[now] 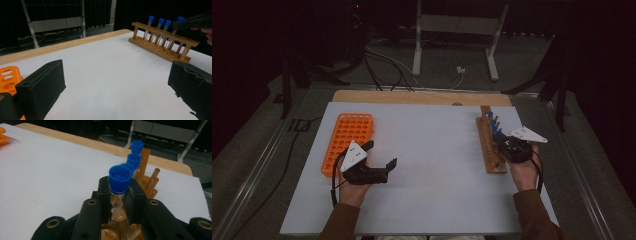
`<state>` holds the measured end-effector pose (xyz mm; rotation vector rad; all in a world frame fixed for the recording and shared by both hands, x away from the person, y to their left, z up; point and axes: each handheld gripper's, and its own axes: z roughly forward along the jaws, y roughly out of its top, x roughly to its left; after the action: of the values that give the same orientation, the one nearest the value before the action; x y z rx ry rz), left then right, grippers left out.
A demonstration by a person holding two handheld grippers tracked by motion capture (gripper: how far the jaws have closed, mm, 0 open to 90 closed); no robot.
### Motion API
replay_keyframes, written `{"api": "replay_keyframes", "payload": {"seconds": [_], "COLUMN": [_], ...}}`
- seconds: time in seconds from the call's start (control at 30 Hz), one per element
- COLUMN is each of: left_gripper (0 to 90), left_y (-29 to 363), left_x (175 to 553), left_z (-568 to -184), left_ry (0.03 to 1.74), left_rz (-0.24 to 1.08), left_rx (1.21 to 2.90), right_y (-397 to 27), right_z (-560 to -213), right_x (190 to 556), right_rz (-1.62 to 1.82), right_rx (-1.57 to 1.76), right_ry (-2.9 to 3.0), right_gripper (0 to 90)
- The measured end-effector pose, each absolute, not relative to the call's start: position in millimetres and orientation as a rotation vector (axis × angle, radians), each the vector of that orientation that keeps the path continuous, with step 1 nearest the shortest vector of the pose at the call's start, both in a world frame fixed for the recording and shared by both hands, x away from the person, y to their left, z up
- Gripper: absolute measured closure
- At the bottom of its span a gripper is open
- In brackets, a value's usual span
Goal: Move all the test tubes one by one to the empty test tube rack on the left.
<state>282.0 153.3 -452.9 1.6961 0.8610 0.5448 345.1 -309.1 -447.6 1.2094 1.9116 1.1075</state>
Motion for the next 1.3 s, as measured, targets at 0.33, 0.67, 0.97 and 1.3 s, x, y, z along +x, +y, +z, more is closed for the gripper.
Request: {"api": "replay_keyframes", "payload": {"seconds": [0.33,0.67,0.97,1.3], "left_gripper": [1.9,3.1,3.4,7.5], "left_y": [138.3,112.7,79.0,40.5], "left_x": [291.1,301.9,311.5,318.8], "left_z": [-450.4,-446.7,-448.5,-448.9], "left_ry": [0.856,0.832,0.79,0.751], "left_rz": [0.532,0.512,0.49,0.439], "left_rx": [1.708,1.712,1.753,1.805], "right_y": [-314.6,-305.6,-273.4,-232.1], "right_z": [-414.0,-389.0,-394.7,-404.3], "right_x": [341.2,332.9,327.2,327.6], "right_rz": [1.168,1.223,1.281,1.408], "right_rx": [1.185,1.118,1.055,1.045], "right_ry": [1.893,1.888,1.979,2.094], "right_gripper": [77.0,77.0,76.9,76.9]}}
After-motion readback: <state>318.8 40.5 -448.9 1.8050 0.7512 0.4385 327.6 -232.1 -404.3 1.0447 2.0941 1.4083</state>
